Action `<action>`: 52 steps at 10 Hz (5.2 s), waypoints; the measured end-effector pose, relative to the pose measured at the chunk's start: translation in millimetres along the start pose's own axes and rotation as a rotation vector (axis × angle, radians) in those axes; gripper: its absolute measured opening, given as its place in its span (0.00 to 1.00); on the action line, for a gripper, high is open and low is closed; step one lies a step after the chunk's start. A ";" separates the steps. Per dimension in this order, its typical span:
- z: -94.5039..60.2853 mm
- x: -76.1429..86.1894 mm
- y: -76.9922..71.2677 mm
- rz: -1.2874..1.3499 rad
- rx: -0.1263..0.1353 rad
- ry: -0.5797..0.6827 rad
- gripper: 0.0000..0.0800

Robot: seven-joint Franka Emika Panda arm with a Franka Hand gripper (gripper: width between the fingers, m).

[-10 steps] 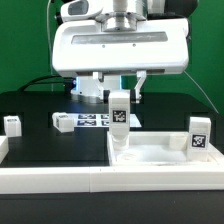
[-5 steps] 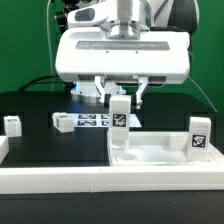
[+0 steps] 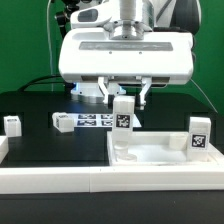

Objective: Assemble square table

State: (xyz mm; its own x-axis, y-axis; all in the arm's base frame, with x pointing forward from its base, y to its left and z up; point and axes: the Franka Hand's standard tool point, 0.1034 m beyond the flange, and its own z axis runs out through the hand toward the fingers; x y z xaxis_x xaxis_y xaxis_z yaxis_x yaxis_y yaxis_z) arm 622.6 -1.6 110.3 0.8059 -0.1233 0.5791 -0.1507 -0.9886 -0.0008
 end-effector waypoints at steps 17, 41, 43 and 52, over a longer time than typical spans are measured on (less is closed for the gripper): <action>8.7 -21.1 -4.7 -0.021 -0.006 -0.006 0.37; 12.8 -24.8 -4.7 -0.008 -0.012 -0.017 0.81; 9.6 -20.0 -1.8 -0.003 -0.011 -0.020 0.81; 7.2 -23.3 -5.9 0.050 0.081 -0.456 0.81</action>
Offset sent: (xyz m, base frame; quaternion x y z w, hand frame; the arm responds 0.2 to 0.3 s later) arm -0.0027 -0.0063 -0.0066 -0.0516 -0.0096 -0.0492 0.9974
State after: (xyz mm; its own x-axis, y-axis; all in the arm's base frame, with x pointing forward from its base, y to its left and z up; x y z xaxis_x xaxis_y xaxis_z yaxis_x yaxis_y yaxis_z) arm 608.8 6.4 90.9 0.9709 -0.1790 0.1592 -0.1656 -0.9817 -0.0939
